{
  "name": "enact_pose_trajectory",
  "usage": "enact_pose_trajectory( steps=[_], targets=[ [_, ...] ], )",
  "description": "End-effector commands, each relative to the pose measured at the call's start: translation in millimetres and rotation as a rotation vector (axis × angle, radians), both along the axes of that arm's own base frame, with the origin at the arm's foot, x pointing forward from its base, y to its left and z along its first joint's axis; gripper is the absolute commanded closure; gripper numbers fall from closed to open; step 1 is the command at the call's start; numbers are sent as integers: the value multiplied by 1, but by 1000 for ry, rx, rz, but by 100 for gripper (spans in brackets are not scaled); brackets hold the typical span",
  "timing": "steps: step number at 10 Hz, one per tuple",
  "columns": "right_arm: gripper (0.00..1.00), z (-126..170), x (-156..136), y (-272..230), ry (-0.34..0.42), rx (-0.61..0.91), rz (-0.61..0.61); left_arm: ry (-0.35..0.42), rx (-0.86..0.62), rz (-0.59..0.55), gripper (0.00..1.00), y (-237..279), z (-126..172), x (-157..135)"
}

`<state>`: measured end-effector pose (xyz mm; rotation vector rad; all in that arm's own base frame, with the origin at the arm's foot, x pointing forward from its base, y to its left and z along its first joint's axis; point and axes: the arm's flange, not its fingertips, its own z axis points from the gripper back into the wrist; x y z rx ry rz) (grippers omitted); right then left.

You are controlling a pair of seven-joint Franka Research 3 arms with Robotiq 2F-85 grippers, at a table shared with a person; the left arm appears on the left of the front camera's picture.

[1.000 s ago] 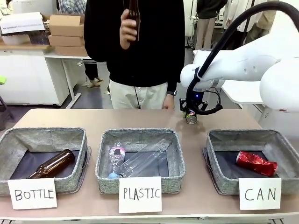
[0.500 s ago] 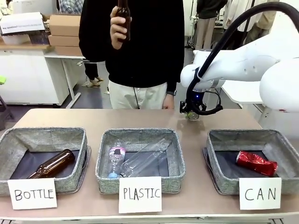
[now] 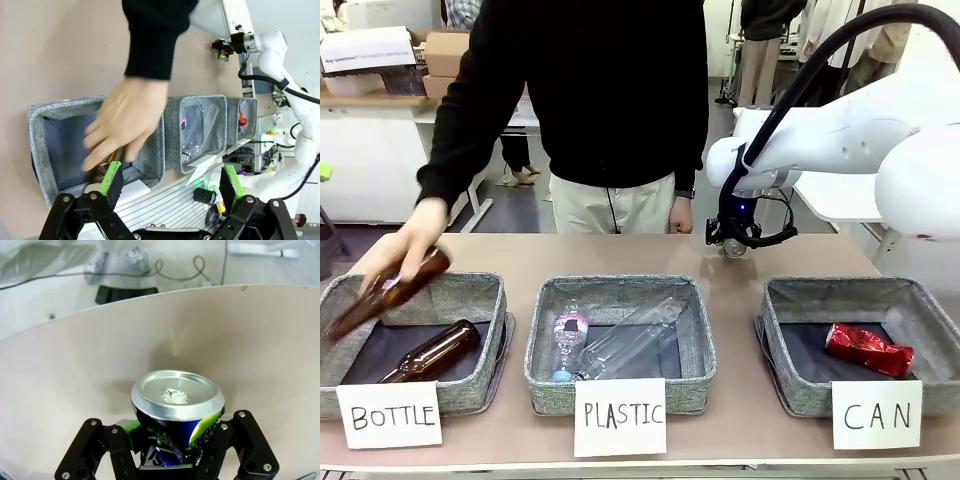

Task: Sort the can waste into the basket.
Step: Pick up the can waste from the table and place it in the right Fabric basket.

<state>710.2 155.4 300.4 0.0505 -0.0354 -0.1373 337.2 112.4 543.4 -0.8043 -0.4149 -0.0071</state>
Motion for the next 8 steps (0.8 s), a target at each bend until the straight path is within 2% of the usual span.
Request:
enact_pose_trajectory(
  steps=[1, 2, 3, 4, 5, 6, 7, 8],
  targets=[
    [100, 21, -4, -5, -3, -45, 0, 12, 1, -3, 0, 2, 1, -2],
    [100, 58, -25, -18, -1, -35, 32, 12, 1, -3, 0, 2, 1, -2],
    [100, 106, -67, -39, 61, -57, 47, 12, 1, -3, 0, 2, 1, -2],
    [100, 144, -119, -57, 224, -8, 55, 12, 1, -3, 0, 2, 1, -2],
    [100, 172, -197, -75, 151, 47, 210, 12, 1, -3, 0, 2, 1, -2],
    [100, 176, -253, -91, 112, 19, 222, 12, 1, -3, 0, 2, 1, -2],
    [100, 165, -296, -107, 50, -24, 458, 12, 1, -3, 0, 2, 1, -2],
    [100, 153, -318, -125, 3, 62, 464, 12, 1, -3, 0, 2, 1, -2]
  ],
)
